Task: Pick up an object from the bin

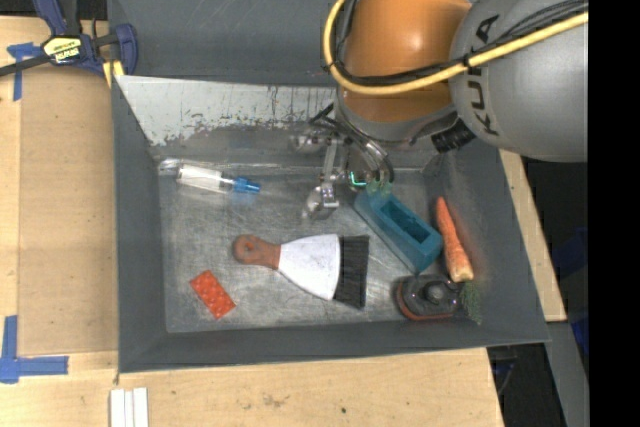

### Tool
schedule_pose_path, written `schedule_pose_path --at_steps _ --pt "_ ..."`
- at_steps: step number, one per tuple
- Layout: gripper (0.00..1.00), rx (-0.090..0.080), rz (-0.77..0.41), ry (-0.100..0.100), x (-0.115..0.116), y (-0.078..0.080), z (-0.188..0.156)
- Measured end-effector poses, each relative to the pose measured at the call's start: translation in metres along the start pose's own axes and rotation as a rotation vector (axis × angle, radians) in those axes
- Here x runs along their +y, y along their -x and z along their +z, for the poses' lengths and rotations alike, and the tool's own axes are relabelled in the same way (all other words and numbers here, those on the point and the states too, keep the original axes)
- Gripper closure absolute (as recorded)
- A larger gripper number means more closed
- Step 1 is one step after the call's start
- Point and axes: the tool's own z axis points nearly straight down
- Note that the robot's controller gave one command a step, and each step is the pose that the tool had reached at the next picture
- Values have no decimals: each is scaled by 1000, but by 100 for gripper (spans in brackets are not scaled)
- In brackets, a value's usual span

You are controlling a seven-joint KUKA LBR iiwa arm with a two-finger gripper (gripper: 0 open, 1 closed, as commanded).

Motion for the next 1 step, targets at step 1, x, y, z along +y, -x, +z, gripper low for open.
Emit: schedule_pose_path --at_steps 1 --pt "0 -8 2 1 0 2 -5"
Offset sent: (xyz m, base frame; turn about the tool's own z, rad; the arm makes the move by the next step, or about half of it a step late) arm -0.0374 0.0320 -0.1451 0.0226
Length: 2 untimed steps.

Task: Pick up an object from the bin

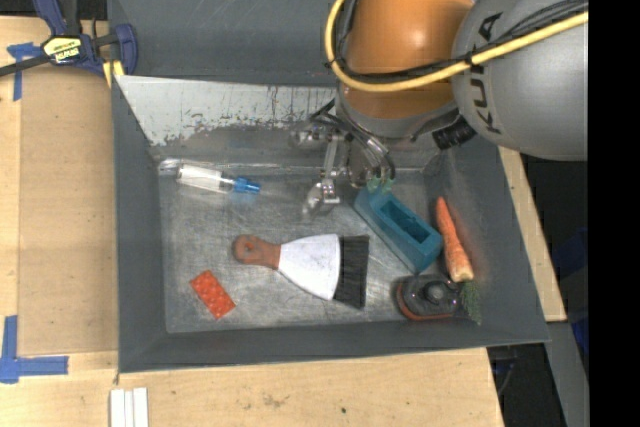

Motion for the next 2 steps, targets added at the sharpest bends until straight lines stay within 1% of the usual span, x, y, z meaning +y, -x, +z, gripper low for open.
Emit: schedule_pose_path --at_steps 1,2 --pt "0 -4 9 1 15 -18 70" --pt "0 6 7 -1 21 -26 101"
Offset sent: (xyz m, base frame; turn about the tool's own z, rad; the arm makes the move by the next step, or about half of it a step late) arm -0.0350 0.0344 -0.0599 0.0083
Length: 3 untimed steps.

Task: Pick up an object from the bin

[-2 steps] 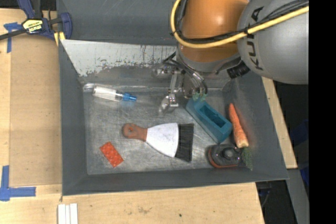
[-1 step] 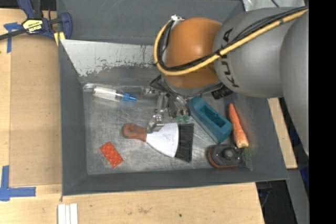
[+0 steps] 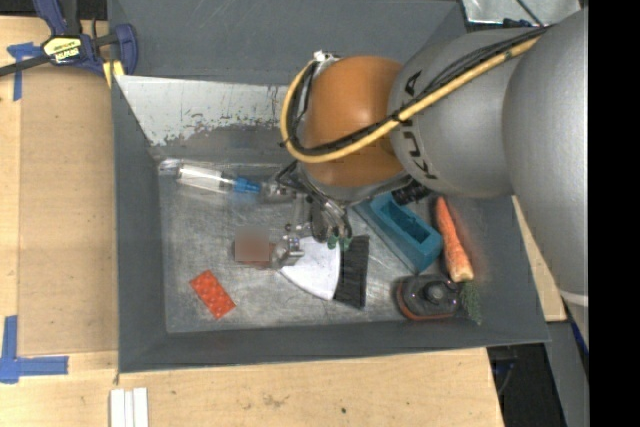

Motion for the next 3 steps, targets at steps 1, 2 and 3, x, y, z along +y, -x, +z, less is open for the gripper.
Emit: schedule_pose_path --at_steps 1,2,3 --pt "0 -6 72 1 8 -5 -41" --pt "0 -8 239 2 9 -14 16" --pt "100 5 79 3 12 -4 43"
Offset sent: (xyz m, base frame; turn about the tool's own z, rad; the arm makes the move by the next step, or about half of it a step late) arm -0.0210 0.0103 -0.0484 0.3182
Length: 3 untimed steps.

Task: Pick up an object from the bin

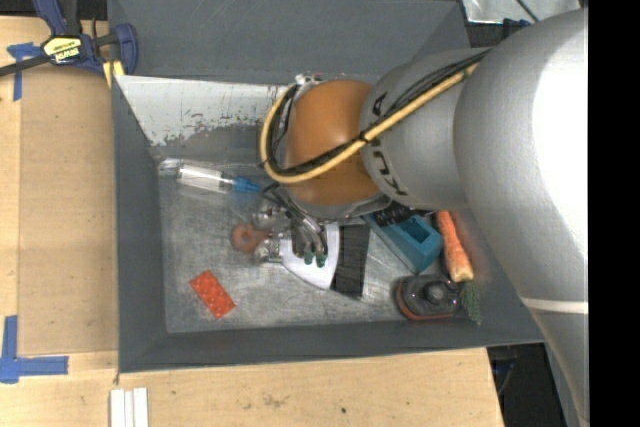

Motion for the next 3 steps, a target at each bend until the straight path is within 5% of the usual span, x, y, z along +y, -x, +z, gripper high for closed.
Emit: schedule_pose_path --at_steps 3 --pt "100 -3 -1 -1 0 0 -3"
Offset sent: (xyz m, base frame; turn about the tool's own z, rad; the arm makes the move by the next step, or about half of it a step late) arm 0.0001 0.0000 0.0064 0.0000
